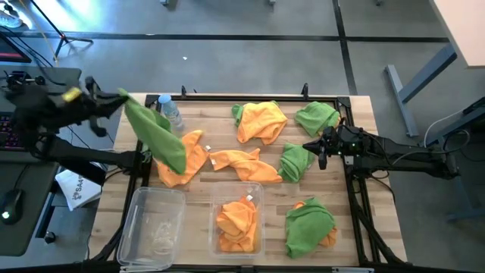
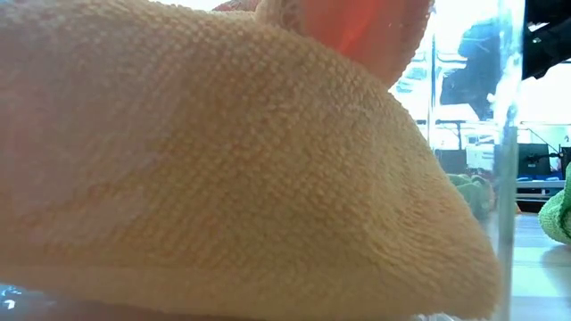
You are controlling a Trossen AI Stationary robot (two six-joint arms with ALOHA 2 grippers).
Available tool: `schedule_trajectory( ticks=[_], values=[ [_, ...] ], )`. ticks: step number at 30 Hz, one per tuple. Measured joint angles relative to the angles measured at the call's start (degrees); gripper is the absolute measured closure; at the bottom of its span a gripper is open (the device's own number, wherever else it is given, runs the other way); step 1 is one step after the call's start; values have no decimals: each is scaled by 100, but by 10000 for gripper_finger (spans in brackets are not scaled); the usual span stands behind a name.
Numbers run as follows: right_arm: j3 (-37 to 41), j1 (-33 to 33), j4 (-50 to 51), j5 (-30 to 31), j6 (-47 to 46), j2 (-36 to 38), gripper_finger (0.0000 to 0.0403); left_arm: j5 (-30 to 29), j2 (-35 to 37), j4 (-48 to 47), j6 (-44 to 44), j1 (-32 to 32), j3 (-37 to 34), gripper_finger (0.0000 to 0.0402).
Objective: Sort microfiber towel by color & place in baskets
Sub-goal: Put the green towel into the left transparent bin
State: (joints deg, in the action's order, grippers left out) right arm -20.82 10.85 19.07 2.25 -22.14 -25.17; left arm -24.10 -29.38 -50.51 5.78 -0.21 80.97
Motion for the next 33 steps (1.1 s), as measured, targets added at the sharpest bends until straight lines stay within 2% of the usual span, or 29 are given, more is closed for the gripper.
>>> schedule_trajectory(
  ticks=[6,10,15,19,24,33],
  values=[
    [0,0,0,224,-163,0,402,643,24,1083,-735,0,2,401],
    [0,-2,-1,331,-316,-14,402,1353,-153,1629,-713,2,2,401],
    [0,-2,0,364,-356,-147,402,2148,-414,2386,-278,1,189,401],
    [0,-2,-2,362,-354,-344,402,2306,-630,2315,263,1,641,401],
    [0,-2,-2,360,-349,-624,402,3034,-831,2176,746,0,1070,401],
    [0,-2,-27,211,63,-774,402,3241,-1423,2170,1706,72,1483,401]
  ],
)
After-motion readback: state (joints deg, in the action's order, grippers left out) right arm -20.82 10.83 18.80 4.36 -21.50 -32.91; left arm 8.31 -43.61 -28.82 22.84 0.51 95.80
